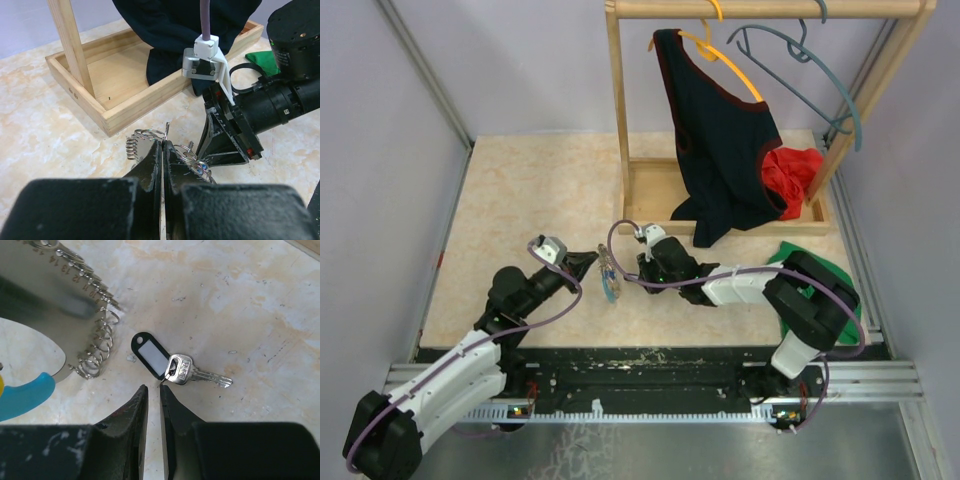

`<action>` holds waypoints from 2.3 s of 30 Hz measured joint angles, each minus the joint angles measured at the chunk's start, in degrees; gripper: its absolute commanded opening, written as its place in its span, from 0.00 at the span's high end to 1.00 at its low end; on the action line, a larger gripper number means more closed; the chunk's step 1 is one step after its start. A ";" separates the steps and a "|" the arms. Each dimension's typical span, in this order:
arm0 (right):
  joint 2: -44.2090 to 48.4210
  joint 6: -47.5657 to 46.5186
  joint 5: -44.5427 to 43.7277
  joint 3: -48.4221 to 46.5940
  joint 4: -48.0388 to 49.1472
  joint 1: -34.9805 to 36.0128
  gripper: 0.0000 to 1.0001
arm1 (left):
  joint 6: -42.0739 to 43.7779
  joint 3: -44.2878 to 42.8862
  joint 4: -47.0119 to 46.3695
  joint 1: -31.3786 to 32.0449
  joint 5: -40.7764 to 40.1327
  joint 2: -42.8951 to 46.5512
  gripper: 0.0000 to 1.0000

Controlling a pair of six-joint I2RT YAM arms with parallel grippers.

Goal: Put the keys on the keyring

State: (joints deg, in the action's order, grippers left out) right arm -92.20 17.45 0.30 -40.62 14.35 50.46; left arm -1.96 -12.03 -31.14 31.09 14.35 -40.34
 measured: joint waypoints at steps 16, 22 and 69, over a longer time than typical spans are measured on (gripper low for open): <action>-4.46 1.20 -3.96 -1.18 3.23 0.48 0.84 | -0.02 -0.02 -0.98 0.00 0.04 -1.03 0.99; -4.57 1.07 -4.96 -1.16 3.13 0.52 1.00 | -0.13 -0.02 -0.98 0.00 0.09 -1.03 0.99; -8.20 -19.34 -1.79 -19.82 -33.24 -3.37 0.90 | 0.48 -1.11 -2.21 0.02 10.97 -4.22 0.99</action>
State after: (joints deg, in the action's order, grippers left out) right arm -100.40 -1.89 -1.50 -60.45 -18.90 47.09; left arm -1.48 -13.15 -33.34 31.11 25.32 -44.56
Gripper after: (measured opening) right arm 0.062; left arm 0.012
